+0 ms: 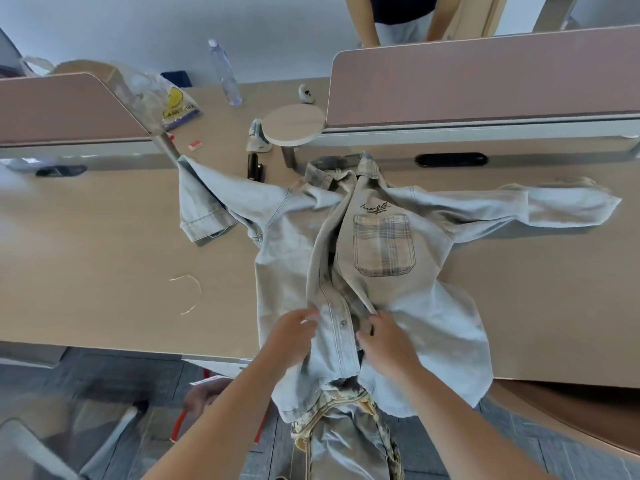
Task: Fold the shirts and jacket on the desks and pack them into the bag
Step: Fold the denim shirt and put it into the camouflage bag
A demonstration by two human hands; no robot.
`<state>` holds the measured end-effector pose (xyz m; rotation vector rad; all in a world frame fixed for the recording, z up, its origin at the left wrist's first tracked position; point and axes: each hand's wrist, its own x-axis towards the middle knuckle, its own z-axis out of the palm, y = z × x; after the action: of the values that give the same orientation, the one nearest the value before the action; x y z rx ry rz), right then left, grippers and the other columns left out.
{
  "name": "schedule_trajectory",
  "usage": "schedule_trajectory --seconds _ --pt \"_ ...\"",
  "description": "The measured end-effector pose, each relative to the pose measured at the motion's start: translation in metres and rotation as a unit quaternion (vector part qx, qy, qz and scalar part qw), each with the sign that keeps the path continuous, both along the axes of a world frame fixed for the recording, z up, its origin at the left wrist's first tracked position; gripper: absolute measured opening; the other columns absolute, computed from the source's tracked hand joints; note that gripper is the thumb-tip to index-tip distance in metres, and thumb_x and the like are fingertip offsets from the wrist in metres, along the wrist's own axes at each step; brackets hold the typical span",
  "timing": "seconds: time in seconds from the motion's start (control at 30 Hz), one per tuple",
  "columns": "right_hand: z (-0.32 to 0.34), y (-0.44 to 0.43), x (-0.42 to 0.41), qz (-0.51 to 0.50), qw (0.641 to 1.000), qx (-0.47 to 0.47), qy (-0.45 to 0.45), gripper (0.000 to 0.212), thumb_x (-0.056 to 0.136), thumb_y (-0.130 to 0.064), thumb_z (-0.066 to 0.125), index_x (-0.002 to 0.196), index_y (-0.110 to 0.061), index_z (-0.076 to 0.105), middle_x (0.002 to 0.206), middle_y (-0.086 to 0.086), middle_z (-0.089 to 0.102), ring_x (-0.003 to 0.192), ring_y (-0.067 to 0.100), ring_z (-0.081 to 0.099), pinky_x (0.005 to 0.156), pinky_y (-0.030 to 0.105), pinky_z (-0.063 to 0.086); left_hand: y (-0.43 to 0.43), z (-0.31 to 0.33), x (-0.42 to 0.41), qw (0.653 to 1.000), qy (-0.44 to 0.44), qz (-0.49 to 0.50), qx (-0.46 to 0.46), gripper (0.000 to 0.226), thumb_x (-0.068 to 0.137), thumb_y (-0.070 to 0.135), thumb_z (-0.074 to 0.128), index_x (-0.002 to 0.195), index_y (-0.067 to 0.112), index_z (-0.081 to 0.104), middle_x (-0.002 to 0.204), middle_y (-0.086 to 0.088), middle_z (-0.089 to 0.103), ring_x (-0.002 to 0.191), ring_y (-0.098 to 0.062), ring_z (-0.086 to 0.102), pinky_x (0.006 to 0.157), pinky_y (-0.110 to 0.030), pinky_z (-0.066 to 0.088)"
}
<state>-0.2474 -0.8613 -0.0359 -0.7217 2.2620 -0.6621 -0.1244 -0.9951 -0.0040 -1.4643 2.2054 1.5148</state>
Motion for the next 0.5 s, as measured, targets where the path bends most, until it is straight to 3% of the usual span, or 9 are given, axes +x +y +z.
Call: schedule_trajectory --seconds 0.03,0.1,0.2,0.23,0.3,0.4,0.43,0.5 --pt "0.007 0.002 -0.003 -0.056 0.997 -0.046 -0.032 0.028 0.102 -0.025 0.045 0.113 -0.006 0.063 0.104 0.014 0.064 0.083 0.027 0.066 0.065 0.037 0.052 -0.003 0.004 0.001 1.000 0.016 0.024 -0.004 0.031 0.103 0.010 0.042 0.118 0.017 0.067 0.090 0.001 0.066 0.076 -0.019 0.056 0.056 -0.023 0.042" --pt "0.024 0.007 -0.012 -0.173 0.971 -0.126 -0.104 0.030 0.101 -0.022 0.046 0.112 -0.007 0.070 0.099 0.011 0.070 0.098 0.031 0.066 0.077 0.041 0.053 -0.012 0.012 0.002 0.994 0.056 0.097 -0.006 0.030 0.099 0.009 0.045 0.104 0.016 0.074 0.085 -0.006 0.069 0.072 -0.019 0.056 0.065 -0.027 0.046" --pt "0.048 0.006 -0.028 -0.261 0.925 -0.188 -0.202 0.031 0.096 -0.021 0.052 0.085 -0.028 0.081 0.093 -0.004 0.067 0.096 0.021 0.064 0.079 0.031 0.048 -0.016 0.032 0.000 0.993 0.066 0.096 0.008 0.023 0.098 0.015 0.053 0.103 0.014 0.075 0.092 -0.008 0.073 0.077 -0.020 0.060 0.072 -0.032 0.050" --pt "0.049 0.003 -0.032 -0.262 0.925 -0.172 -0.213 0.030 0.094 -0.022 0.056 0.078 -0.028 0.080 0.092 -0.001 0.065 0.090 0.021 0.061 0.077 0.032 0.046 -0.014 0.035 -0.002 0.997 0.049 0.050 0.010 0.022 0.099 0.015 0.054 0.110 0.009 0.072 0.102 -0.009 0.072 0.084 -0.020 0.063 0.079 -0.034 0.053" --pt "0.056 0.002 -0.033 -0.192 0.961 -0.098 -0.170 0.025 0.095 -0.021 0.055 0.080 -0.016 0.074 0.090 0.008 0.064 0.083 0.026 0.059 0.073 0.036 0.046 -0.008 0.042 -0.009 0.999 0.006 -0.031 -0.008 0.022 0.100 0.008 0.052 0.114 0.001 0.067 0.117 -0.012 0.067 0.099 -0.023 0.066 0.090 -0.035 0.052" --pt "0.066 0.003 -0.029 -0.119 0.986 -0.043 -0.110 0.029 0.097 -0.015 0.045 0.068 -0.011 0.045 0.070 0.007 0.045 0.063 0.022 0.042 0.057 0.033 0.033 -0.003 0.051 -0.017 0.996 -0.035 -0.078 -0.025 0.020 0.100 0.006 0.052 0.115 0.000 0.063 0.124 -0.015 0.063 0.105 -0.023 0.066 0.094 -0.038 0.052" --pt "0.068 0.004 -0.027 -0.121 0.986 -0.040 -0.106 0.032 0.096 -0.013 0.045 0.065 -0.012 0.036 0.066 0.005 0.037 0.060 0.019 0.035 0.054 0.032 0.027 -0.003 0.055 -0.020 0.994 -0.038 -0.092 -0.041 0.024 0.100 0.007 0.053 0.121 -0.001 0.062 0.126 -0.014 0.062 0.106 -0.023 0.065 0.095 -0.037 0.052" --pt "0.078 0.002 -0.025 -0.120 0.986 -0.037 -0.106 0.031 0.094 -0.011 0.047 0.066 -0.011 0.034 0.066 0.005 0.034 0.059 0.018 0.033 0.053 0.031 0.024 -0.002 0.061 -0.025 0.990 -0.034 -0.117 -0.076 0.025 0.099 0.014 0.054 0.119 0.003 0.065 0.108 -0.007 0.067 0.090 -0.018 0.067 0.090 -0.038 0.055"
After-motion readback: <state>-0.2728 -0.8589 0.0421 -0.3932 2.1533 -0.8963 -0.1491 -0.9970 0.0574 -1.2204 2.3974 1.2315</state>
